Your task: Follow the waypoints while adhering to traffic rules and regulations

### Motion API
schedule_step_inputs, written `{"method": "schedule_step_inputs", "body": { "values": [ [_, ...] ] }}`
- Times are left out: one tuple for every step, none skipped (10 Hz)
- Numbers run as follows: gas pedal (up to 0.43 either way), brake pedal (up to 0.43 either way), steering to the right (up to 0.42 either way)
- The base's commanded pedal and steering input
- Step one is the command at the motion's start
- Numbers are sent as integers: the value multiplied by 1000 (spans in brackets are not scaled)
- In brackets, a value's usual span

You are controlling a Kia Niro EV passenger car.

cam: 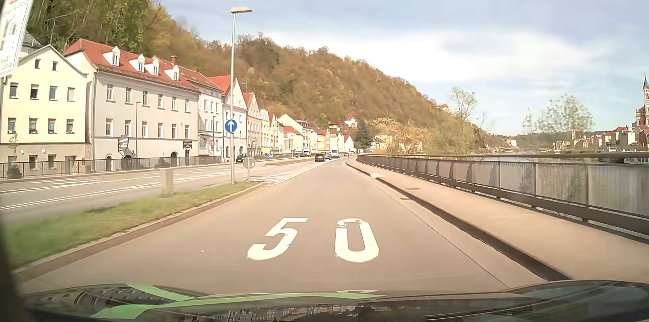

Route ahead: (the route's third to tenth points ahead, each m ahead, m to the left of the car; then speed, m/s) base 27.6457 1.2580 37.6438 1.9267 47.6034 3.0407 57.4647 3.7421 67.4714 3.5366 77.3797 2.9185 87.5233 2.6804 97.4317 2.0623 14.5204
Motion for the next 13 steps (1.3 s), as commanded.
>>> {"method": "schedule_step_inputs", "body": {
  "values": [
    [67,0,-17],
    [67,0,-17],
    [67,0,-17],
    [67,0,-17],
    [67,0,-16],
    [67,0,-15],
    [67,0,-14],
    [67,0,-13],
    [67,0,-11],
    [67,0,-10],
    [67,0,-8],
    [67,0,-7],
    [67,0,-6]
  ]
}}
